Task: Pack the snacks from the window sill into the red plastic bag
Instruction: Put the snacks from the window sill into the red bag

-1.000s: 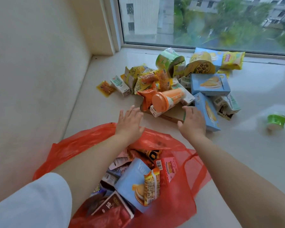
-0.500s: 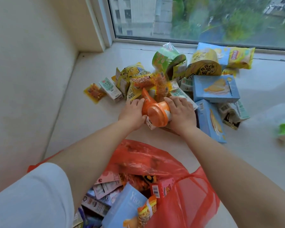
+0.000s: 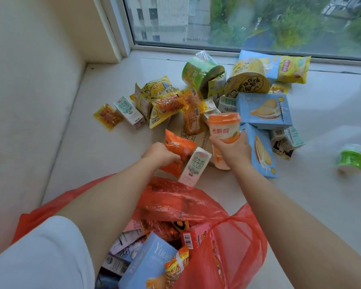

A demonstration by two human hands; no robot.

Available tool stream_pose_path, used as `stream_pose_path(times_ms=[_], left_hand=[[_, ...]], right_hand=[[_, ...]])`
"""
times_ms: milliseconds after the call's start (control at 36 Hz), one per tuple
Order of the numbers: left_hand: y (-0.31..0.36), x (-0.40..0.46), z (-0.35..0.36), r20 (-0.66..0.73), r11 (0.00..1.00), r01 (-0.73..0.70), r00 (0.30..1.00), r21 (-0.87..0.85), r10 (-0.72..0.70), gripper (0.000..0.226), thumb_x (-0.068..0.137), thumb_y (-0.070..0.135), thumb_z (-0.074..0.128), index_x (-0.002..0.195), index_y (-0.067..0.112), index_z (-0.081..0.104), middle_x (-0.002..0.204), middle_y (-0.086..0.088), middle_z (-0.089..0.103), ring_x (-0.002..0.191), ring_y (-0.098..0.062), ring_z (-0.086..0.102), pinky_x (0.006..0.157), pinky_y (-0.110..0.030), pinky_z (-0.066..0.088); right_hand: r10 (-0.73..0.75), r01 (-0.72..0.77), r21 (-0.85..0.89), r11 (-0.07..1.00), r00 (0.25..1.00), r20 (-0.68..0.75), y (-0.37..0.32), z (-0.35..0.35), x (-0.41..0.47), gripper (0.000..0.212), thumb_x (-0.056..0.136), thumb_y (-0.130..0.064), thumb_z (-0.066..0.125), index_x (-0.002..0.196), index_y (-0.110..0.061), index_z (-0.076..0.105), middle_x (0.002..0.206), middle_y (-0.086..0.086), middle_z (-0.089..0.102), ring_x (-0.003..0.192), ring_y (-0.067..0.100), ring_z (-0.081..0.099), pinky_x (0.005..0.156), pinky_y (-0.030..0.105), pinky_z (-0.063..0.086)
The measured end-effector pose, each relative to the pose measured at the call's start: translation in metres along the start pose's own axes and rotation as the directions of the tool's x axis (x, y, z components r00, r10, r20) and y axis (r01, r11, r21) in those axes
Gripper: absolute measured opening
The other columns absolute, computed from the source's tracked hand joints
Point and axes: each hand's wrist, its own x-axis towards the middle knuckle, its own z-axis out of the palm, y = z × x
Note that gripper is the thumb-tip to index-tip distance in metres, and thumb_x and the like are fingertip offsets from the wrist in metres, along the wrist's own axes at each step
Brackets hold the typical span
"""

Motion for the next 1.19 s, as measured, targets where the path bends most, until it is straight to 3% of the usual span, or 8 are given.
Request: stream_pose_path(times_ms=[222,333,417,528,722,861,1028,1194], left_hand=[[-0.007,-0.009,-0.01,0.095,0.891,-0.004,0.994,-0.453,0.053,0.035,0.071,0.038,0.077,0.098,0.019,0.065,0.097,-0.002,0.066,0.088,-0.017,0.062,0.075,-0.028,0.05],[-0.006,-0.017,0.006,0.286,0.894,-0.031,0.942,-0.448,0.176,0.053,0.055,0.049,0.079,0.1,0.023,0.067,0.105,-0.003,0.07,0.096,-0.02,0.066,0.092,-0.037,0.052],[-0.006,-0.018,0.026,0.348,0.901,-0.037,0.915,-0.432,0.205,0.051,0.055,0.047,0.081,0.099,0.025,0.068,0.103,-0.002,0.072,0.095,-0.02,0.068,0.095,-0.04,0.051],[-0.006,-0.017,0.053,0.244,0.87,-0.1,0.939,-0.483,0.243,0.044,0.055,0.04,0.079,0.095,0.026,0.065,0.103,-0.002,0.071,0.097,-0.018,0.066,0.097,-0.041,0.049],[0.001,-0.024,0.069,0.12,0.809,-0.161,0.954,-0.566,0.274,0.084,0.051,0.035,0.081,0.119,0.033,0.032,0.113,0.001,0.058,0.106,-0.018,0.058,0.096,-0.037,0.048],[0.009,-0.025,0.071,0.151,0.85,-0.13,0.96,-0.511,0.238,0.093,0.043,0.042,0.082,0.125,0.022,0.044,0.11,0.002,0.064,0.102,-0.016,0.062,0.094,-0.037,0.05],[0.012,-0.041,0.045,0.048,0.793,-0.157,0.972,-0.588,0.228,0.035,0.065,0.026,0.082,0.093,0.027,0.062,0.098,0.0,0.068,0.096,-0.02,0.064,0.091,-0.034,0.05],[0.004,-0.078,-0.006,-0.08,0.667,-0.212,0.972,-0.714,0.223,0.039,0.072,0.018,0.079,0.107,0.02,0.062,0.102,-0.005,0.069,0.096,-0.024,0.065,0.089,-0.038,0.052]], right_hand=[[0.179,-0.193,0.12,0.974,0.976,0.125,0.043,-0.003,-0.013,0.061,0.062,-0.055,0.076,0.109,-0.018,0.063,0.102,0.0,0.068,0.096,0.017,0.064,0.082,0.032,0.049],[0.195,-0.214,0.165,0.963,0.973,0.122,0.062,0.002,-0.018,0.081,0.043,-0.069,0.073,0.107,-0.018,0.064,0.1,0.0,0.07,0.092,0.017,0.066,0.086,0.039,0.054],[0.207,-0.234,0.23,0.945,0.969,0.136,0.064,-0.002,-0.023,0.059,0.056,-0.057,0.078,0.102,-0.022,0.066,0.098,0.0,0.071,0.091,0.016,0.067,0.087,0.04,0.054],[0.19,-0.23,0.338,0.913,0.97,0.149,0.063,-0.006,-0.026,0.022,0.073,-0.037,0.076,0.089,-0.027,0.065,0.097,0.001,0.071,0.09,0.016,0.066,0.087,0.037,0.053],[0.196,-0.236,0.457,0.858,0.971,0.134,0.056,-0.005,-0.032,0.015,0.078,-0.031,0.073,0.087,-0.027,0.062,0.094,-0.001,0.069,0.088,0.015,0.065,0.086,0.035,0.051],[0.203,-0.234,0.461,0.856,0.972,0.116,0.055,-0.011,-0.04,0.036,0.073,-0.039,0.076,0.102,-0.019,0.067,0.099,0.001,0.07,0.093,0.018,0.066,0.089,0.037,0.051],[0.148,-0.192,0.468,0.862,0.98,0.13,0.049,-0.025,-0.053,0.017,0.074,-0.036,0.075,0.083,-0.025,0.067,0.091,0.002,0.072,0.09,0.021,0.067,0.091,0.041,0.052],[0.025,-0.114,0.479,0.87,0.982,0.187,0.028,-0.028,-0.08,0.015,0.077,-0.031,0.074,0.088,-0.025,0.066,0.095,0.002,0.071,0.092,0.018,0.066,0.083,0.035,0.053]])
